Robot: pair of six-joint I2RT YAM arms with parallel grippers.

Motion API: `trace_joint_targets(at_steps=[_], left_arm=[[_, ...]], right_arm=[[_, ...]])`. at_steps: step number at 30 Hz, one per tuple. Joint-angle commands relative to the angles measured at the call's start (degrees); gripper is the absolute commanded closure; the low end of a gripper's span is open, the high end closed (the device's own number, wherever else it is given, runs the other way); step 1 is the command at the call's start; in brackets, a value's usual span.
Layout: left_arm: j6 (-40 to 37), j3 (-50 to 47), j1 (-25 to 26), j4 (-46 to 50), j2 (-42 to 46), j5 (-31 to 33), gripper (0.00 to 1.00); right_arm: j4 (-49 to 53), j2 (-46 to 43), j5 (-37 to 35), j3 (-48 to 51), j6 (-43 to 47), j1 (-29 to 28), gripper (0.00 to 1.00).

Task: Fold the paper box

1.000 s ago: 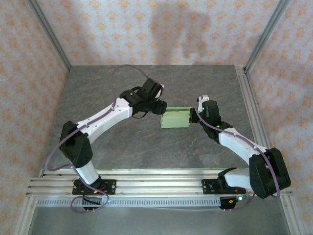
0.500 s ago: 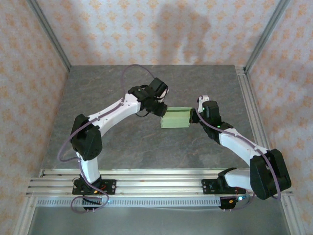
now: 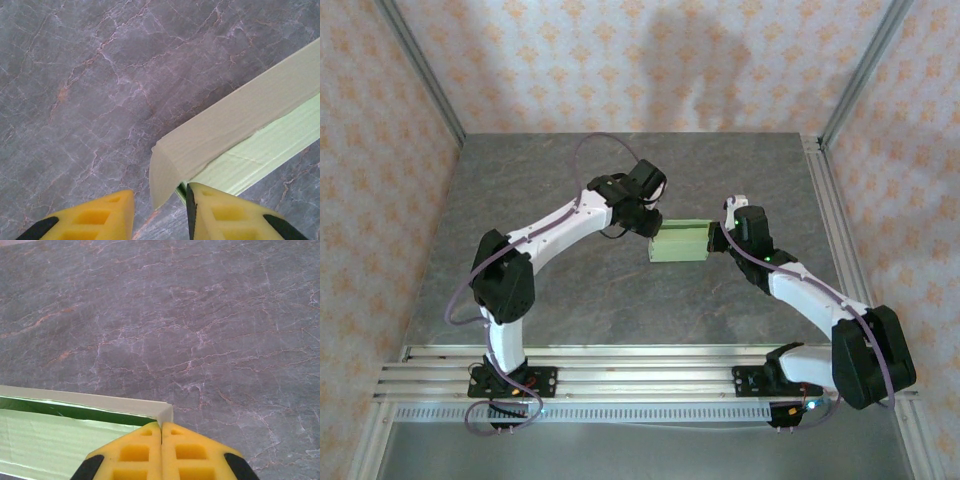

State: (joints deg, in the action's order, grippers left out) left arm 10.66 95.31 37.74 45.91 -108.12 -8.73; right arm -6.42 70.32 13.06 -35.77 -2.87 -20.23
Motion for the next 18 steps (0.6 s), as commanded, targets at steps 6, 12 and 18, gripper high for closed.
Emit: trace_joint_targets(at_steps=[6, 12, 18], left_arm=[[2.0, 2.4, -0.4, 1.5, -0.6, -1.9, 0.77], [3.2, 2.3, -0.3, 1.4, -0.6, -2.4, 0.82], [4.4, 3.2, -0.3, 2.3, -0.8, -2.9, 0.87]], right_arm=[[2.1, -0.8, 0.1, 1.3, 0.6, -0.5, 1.0], [2.3, -1.0, 0.2, 1.4, 0.8, -0.6, 1.0], [2.4, -0.9, 0.4, 1.3, 0.9, -0.5, 1.0]])
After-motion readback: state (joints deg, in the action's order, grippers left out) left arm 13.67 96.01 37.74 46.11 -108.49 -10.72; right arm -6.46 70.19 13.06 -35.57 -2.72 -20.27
